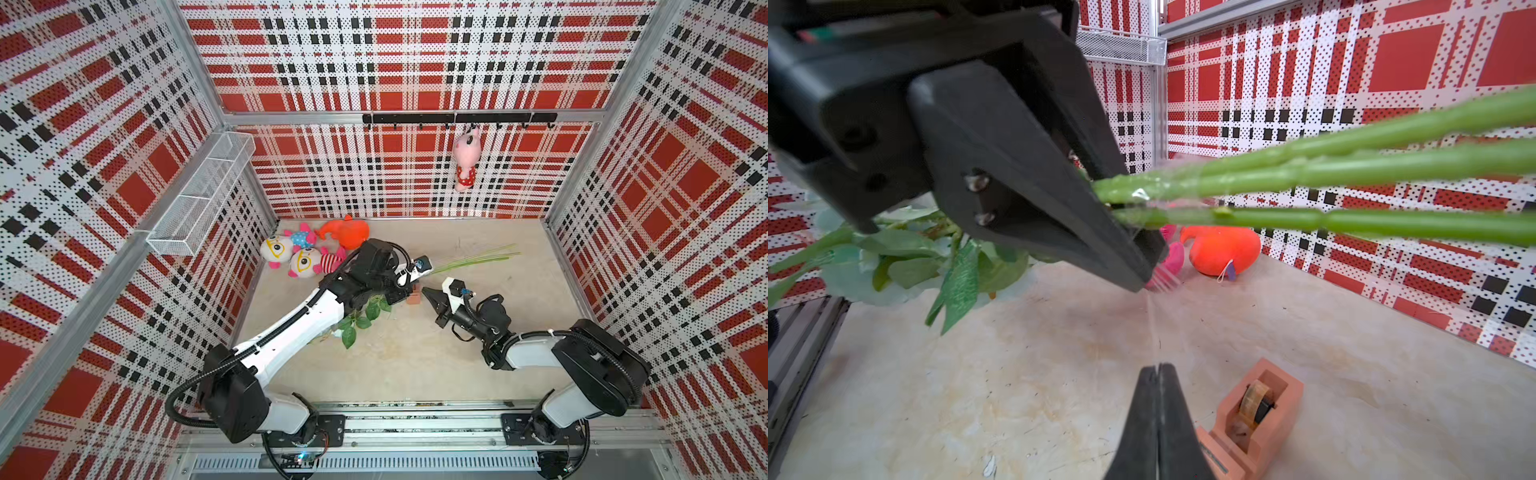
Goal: Wrap bouquets with tape
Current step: Wrap the tape around the bouquet.
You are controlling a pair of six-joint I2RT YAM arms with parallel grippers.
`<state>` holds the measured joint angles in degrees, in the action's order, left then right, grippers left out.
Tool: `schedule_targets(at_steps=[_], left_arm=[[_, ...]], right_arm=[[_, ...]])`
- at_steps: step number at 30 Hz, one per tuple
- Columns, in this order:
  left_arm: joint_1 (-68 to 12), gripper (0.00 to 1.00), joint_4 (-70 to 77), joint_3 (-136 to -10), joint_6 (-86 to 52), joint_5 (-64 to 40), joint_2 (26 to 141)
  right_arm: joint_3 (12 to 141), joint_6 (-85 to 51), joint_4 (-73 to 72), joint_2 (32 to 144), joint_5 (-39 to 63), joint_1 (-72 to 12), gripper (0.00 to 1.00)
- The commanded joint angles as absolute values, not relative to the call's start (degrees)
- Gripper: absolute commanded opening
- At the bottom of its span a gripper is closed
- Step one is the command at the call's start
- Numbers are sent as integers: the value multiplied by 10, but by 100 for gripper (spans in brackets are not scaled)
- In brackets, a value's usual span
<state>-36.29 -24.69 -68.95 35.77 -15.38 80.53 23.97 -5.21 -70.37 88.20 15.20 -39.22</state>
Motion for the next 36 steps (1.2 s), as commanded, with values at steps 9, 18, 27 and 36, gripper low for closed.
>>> schedule_targets(at_steps=[9,18,27,36], left_arm=[[-359,0,-223,-689,356,-137,789],[-371,0,-225,-677,357,-97,823],[-377,0,-242,-677,365,-80,850],[-378,0,-266,-684,383,-100,864]], right_arm=[[190,-121,-674,806,173,-401,0],[196,-250,-627,752,192,-410,0],[295,-305,-406,700,105,-410,0],[373,-357,-241,693,52,-376,4]])
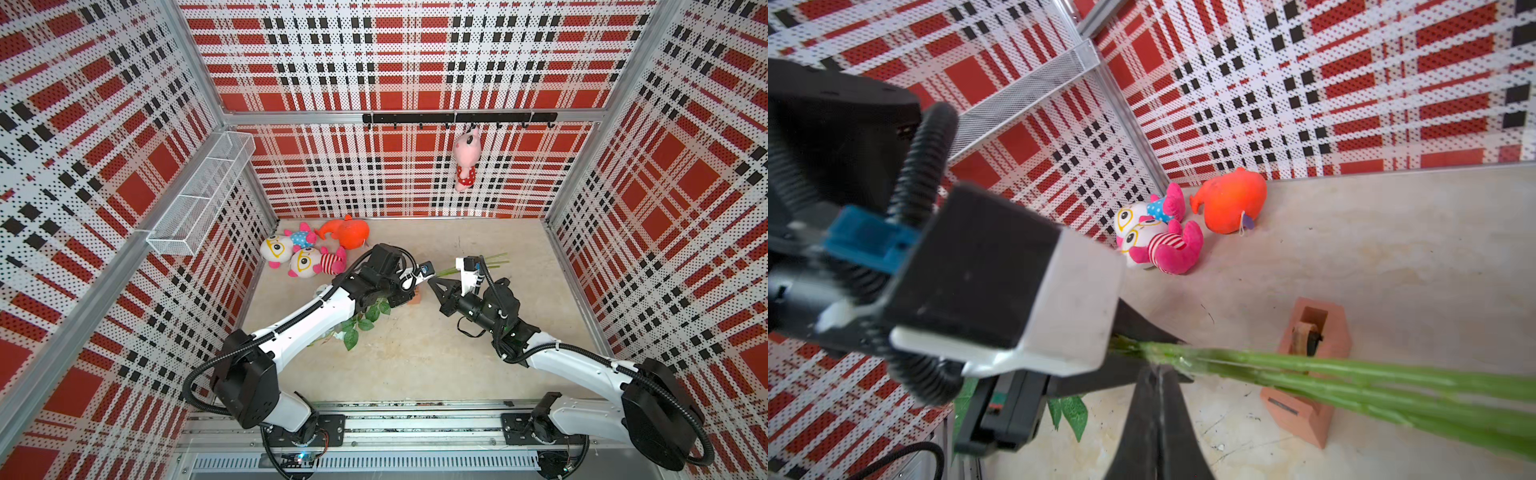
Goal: Wrap bouquets with tape
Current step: Wrap the tape around the bouquet.
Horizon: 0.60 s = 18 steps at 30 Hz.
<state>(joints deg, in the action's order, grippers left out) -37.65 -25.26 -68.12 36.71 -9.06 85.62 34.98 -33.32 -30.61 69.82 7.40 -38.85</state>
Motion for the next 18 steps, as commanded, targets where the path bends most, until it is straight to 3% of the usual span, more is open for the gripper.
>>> schedule_targets(at_steps=[1,4,11,18], left_arm=[[-379,0,-273,-687,386,-104,868],[-380,0,-295,-697,396,-116,883],[-381,0,-361,-726,429,-165,922],[-377,0,-451,-768,463,-216,963]], right_arm=[[384,-359,-226,696,53,-370,6],[414,-360,-177,705,58,-358,19],[467,-367,-81,719,83,-312,29],[522,-292,58,691,95,-209,45]])
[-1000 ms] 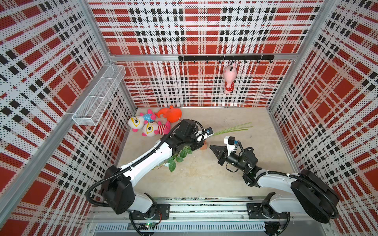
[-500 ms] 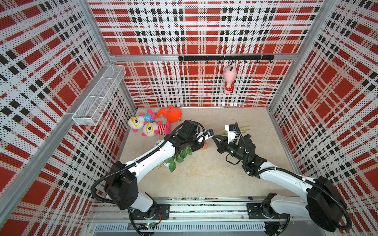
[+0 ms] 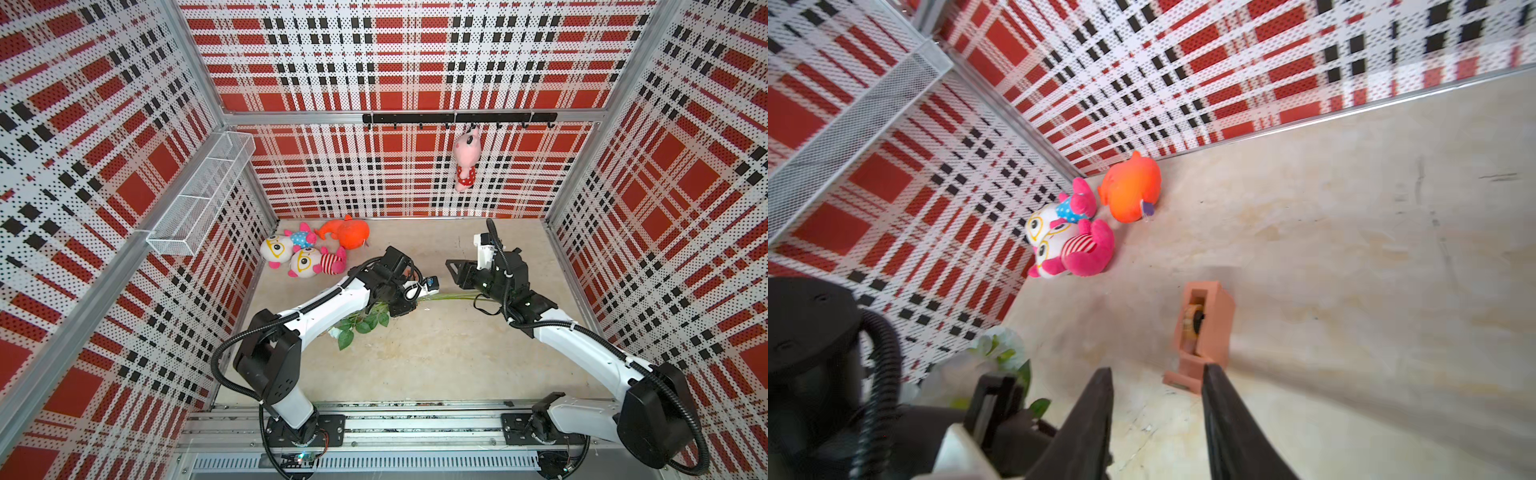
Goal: Wrap bouquets with tape
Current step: Wrap the tape around the bouquet.
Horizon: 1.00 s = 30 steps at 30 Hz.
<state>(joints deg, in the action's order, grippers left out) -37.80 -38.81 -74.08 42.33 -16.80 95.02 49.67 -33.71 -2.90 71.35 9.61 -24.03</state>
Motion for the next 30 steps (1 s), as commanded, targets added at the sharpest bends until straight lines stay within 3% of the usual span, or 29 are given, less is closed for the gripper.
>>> schedule_targets(at_steps=[1,4,7,9,13,19,22,26,30], left_arm=[[-375,0,-467,-775,471,-229,971],[-372,0,-509,-798,481,-239,991],[-367,0,-511,-808,480,-246,997],[-363,0,-512,-814,479,-251,998],[-362,0,-507,-822,465,-243,995],[-360,0,-504,-832,444,-237,997],[-357,0,-498,-833,438,-240,997],[-348,0,-477,-829,428,-248,993],[-338,0,-455,-818,404,-241,989]], right_arm=[[529,-275,86,676,84,-194,46],[522,-210,133,608,68,-180,53],[457,-168,114,516,160,-185,54],[390,-160,74,449,203,-205,55],[279,-156,-13,365,180,-284,59],[299,-67,-7,462,121,-391,59],[316,-55,-16,514,101,-394,59],[302,-47,-76,541,71,-404,59],[264,-9,-163,551,-17,-466,63]])
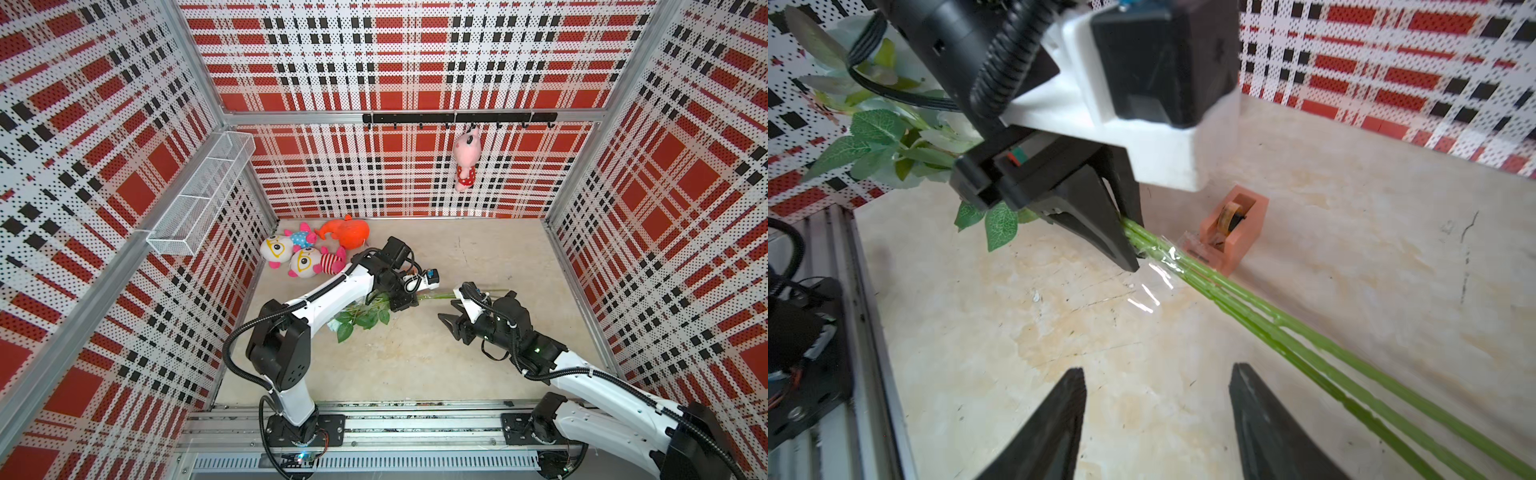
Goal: Wrap bouquets with tape
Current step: Wrap the tape around the bouquet.
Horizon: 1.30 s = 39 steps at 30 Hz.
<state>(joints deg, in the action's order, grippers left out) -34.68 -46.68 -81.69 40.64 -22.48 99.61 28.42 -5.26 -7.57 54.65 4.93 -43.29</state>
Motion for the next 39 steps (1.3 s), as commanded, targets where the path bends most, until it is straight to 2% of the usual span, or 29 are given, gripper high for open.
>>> schedule_targets(at_steps=[1,10,26,32,39], left_arm=[[-339,0,-455,-817,399,-238,990],[-343,0,-431,-799,385,-241,986],[-351,0,-407,-797,366,-209,976],[-353,0,-401,-796,355,-207,977],[-356,0,-400,-809,338,-206,987]], right_arm=[[258,1,-180,556,-24,-478,65],[257,57,-227,583,-46,-520,72],[215,134,-354,638,-31,-526,75],[166,277,-470,658,-1,-551,78],[147,331,-433,594,-53,-552,80]])
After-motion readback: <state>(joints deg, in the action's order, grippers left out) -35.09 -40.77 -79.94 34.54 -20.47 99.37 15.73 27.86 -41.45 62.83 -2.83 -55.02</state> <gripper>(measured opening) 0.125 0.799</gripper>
